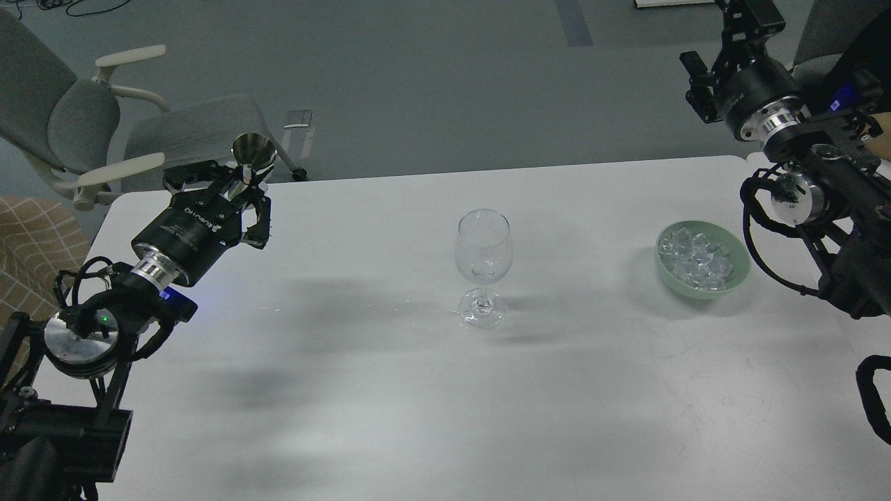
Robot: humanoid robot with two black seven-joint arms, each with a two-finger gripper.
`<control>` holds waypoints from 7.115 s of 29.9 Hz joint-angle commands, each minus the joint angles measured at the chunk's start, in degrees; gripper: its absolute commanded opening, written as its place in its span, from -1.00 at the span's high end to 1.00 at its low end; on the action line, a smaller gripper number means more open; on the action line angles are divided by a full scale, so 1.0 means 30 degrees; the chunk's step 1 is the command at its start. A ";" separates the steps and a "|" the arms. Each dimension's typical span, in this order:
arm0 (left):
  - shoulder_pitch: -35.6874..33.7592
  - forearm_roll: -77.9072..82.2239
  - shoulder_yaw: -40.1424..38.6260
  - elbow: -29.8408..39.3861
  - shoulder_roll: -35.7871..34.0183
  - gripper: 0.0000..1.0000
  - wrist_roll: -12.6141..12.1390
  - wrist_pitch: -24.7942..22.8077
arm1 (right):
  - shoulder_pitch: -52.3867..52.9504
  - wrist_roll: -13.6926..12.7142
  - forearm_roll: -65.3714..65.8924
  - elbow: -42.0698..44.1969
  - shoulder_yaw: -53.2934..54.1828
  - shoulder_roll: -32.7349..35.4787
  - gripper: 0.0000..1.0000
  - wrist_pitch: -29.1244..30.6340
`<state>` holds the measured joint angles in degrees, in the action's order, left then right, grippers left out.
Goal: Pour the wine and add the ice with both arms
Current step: 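Lift the jigger with the left gripper and carry it toward the wine glass, then tilt the jigger over the wine glass with the left gripper to pour, then carry the jigger back and set it upright on the table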
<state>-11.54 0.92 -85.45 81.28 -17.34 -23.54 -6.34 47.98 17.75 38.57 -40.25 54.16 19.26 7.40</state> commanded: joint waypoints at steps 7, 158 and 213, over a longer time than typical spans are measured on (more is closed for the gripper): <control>-0.0079 0.1159 0.1646 0.1996 0.0271 1.00 -0.0240 0.1147 | -0.0056 0.0000 0.0005 -0.0002 0.0022 -0.0093 -1.00 -0.0094; -0.4649 2.2073 1.0874 0.6538 0.1122 1.00 -0.1488 0.4663 | -0.0964 0.0030 0.0093 -0.0031 -0.0036 -0.0093 -1.00 -0.0094; 0.1561 0.0457 -0.3421 -0.7670 0.2849 0.77 -0.1488 -0.3247 | -0.1287 0.0030 0.0122 -0.0119 -0.0036 -0.0005 -1.00 -0.0094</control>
<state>-6.87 2.28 -95.76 59.80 -8.80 -28.00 -15.55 44.20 17.84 38.94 -40.61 54.05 19.37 7.12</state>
